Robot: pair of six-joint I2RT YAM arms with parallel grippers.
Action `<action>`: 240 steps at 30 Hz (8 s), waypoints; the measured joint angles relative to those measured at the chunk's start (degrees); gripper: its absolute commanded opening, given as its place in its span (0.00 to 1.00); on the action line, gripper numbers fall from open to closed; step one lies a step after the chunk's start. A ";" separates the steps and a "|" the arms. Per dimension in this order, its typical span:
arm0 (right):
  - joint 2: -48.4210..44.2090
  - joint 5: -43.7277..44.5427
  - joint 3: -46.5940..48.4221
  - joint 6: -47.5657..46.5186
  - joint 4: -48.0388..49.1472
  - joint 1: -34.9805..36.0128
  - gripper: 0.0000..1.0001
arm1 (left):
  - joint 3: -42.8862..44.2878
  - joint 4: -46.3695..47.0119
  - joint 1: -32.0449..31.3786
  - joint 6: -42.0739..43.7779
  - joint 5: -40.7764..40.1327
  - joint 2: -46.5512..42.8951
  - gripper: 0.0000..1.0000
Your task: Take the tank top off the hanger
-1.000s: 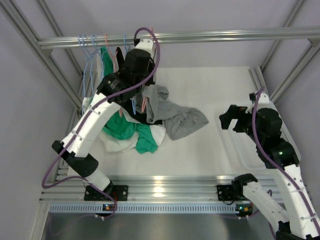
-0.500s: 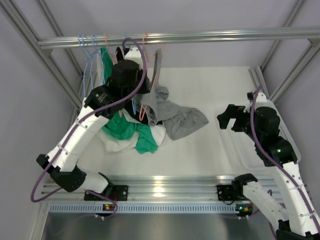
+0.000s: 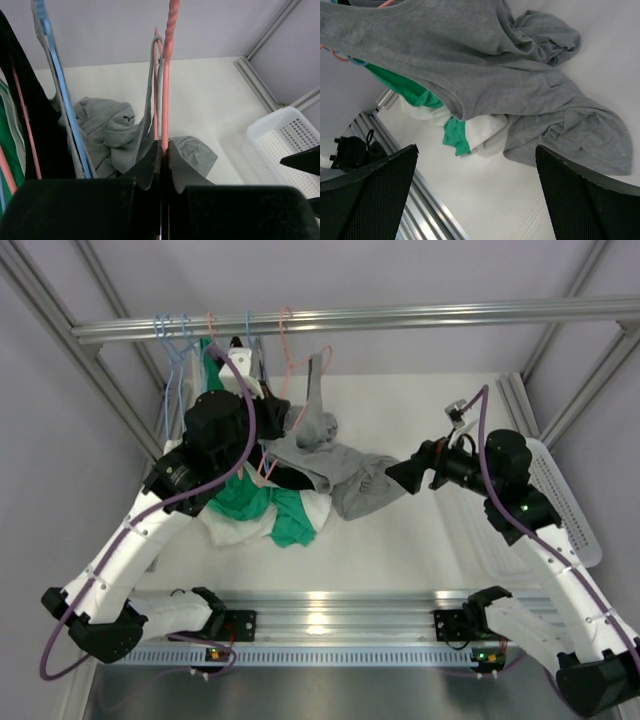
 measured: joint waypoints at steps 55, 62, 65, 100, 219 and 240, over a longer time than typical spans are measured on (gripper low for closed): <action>9.42 11.98 6.71 -2.12 6.38 15.89 0.61 | -26.75 7.67 -1.05 -8.02 36.00 -18.34 0.00; 10.25 23.39 8.63 -4.22 4.31 19.98 0.61 | -26.73 7.72 -1.11 -8.46 36.15 -18.67 0.00; 10.38 28.20 8.66 -4.79 3.50 22.18 0.60 | -26.73 7.69 -1.11 -8.46 35.82 -18.62 0.00; 11.32 51.10 11.74 -8.68 -0.96 24.85 0.00 | -25.75 7.74 -1.16 -8.46 36.33 -19.19 0.00; -3.72 31.52 -13.94 2.71 -2.21 13.29 0.99 | 25.83 -4.98 -14.34 -7.89 -22.69 29.75 0.00; -5.75 27.23 -13.99 0.61 -2.19 13.29 0.99 | 19.65 1.44 -11.63 -14.53 -16.59 29.94 0.29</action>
